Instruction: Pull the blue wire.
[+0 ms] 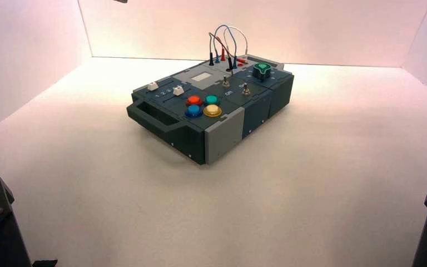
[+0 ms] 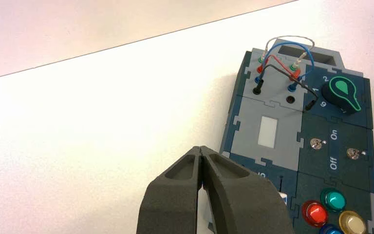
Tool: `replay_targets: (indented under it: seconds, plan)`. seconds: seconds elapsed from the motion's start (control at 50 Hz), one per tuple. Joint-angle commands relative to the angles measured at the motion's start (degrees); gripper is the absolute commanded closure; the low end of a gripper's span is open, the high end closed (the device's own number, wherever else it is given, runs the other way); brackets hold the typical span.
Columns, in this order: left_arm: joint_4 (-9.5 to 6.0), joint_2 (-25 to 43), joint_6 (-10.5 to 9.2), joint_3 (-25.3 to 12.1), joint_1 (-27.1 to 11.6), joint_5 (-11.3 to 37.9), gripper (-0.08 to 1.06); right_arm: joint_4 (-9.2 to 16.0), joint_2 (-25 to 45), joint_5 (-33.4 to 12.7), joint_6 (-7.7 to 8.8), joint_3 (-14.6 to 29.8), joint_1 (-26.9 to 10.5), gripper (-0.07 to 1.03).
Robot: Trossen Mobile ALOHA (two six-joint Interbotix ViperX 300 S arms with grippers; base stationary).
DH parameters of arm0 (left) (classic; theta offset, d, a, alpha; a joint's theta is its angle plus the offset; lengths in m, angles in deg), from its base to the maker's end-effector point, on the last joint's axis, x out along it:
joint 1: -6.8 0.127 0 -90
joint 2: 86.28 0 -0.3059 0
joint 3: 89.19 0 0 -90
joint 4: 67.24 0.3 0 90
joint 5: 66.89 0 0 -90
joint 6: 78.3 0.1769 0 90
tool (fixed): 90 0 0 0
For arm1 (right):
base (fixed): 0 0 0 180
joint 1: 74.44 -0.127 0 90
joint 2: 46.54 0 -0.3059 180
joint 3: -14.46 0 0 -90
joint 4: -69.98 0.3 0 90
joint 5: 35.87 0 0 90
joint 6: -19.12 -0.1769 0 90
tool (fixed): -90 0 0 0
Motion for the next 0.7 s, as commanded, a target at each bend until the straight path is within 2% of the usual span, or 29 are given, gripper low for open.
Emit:
replay_targets:
  seconds: [0.02,0.5,0.7]
  plan:
    - [0.09,-0.18,0.0,-0.79,0.09,-0.26,1.01,0.18,-0.97,0.62,-0.35,0.79,-0.09,0.58]
    - [0.18,0.62,0.09,-1.14,0.09,1.41,1.01,0.62,0.09,-0.62,-0.35,1.05,-0.44,0.58]
    - [0.18,0.26,0.18,-1.41,-0.53,-0.09,1.01,1.58,-0.18,-0.7,-0.35,1.14,-2.72,0.58]
